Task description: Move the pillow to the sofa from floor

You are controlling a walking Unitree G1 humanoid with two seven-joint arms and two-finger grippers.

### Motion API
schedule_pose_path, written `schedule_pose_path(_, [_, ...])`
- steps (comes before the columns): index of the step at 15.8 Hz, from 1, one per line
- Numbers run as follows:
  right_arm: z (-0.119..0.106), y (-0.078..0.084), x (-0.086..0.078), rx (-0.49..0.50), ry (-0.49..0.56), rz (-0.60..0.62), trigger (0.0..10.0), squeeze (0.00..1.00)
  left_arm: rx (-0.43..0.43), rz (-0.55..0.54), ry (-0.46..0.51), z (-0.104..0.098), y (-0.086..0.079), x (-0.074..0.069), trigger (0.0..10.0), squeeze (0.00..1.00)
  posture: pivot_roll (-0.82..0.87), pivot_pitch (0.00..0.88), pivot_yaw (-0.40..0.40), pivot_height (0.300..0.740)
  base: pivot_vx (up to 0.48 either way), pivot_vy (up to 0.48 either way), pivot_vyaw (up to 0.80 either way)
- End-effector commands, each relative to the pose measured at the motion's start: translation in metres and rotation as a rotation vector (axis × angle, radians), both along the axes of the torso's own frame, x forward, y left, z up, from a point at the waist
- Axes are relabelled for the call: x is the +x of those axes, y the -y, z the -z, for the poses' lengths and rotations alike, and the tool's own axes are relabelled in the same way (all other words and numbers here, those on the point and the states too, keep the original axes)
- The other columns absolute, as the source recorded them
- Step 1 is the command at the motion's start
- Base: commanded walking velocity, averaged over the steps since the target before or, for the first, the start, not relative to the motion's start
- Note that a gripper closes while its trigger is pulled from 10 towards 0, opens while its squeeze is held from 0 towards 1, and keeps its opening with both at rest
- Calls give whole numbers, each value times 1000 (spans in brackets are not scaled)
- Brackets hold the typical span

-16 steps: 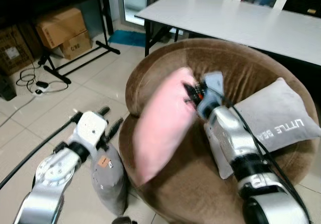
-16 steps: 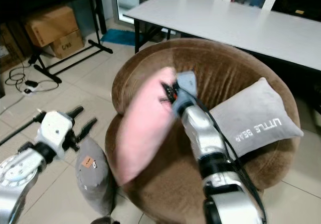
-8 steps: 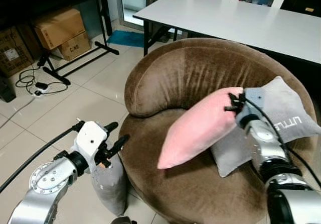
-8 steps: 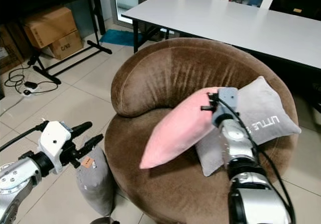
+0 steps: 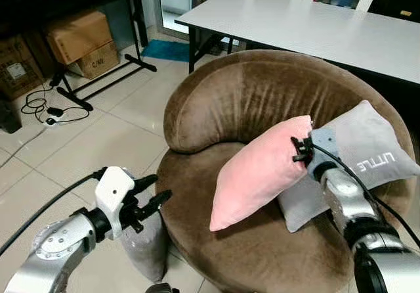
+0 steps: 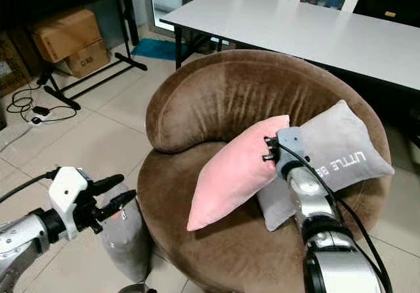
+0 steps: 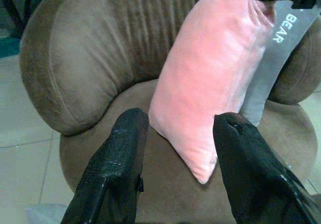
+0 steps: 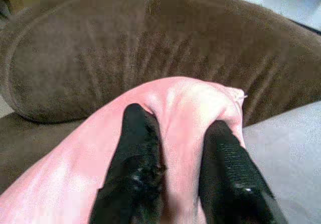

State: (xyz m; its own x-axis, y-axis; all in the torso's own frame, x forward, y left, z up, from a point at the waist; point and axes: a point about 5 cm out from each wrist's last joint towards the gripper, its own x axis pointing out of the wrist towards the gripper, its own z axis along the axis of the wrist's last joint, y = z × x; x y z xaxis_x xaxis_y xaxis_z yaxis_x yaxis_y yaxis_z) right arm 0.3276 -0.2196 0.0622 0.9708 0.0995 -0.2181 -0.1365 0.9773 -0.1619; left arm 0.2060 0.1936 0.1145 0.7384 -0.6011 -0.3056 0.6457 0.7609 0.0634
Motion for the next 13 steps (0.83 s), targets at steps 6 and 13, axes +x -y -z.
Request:
schedule_pose_path(6, [-71,25,-28,5,335,30,10000,1000,-55,-191,85,-14,1,8,10000,0,18,0,-3,740,0,0,0])
schedule_pose_path(13, [-74,-47,-66,164,229,66,10000,1000,-23,-514,241,-29,2,27,10000,0,9,0,-34,740,0,0,0])
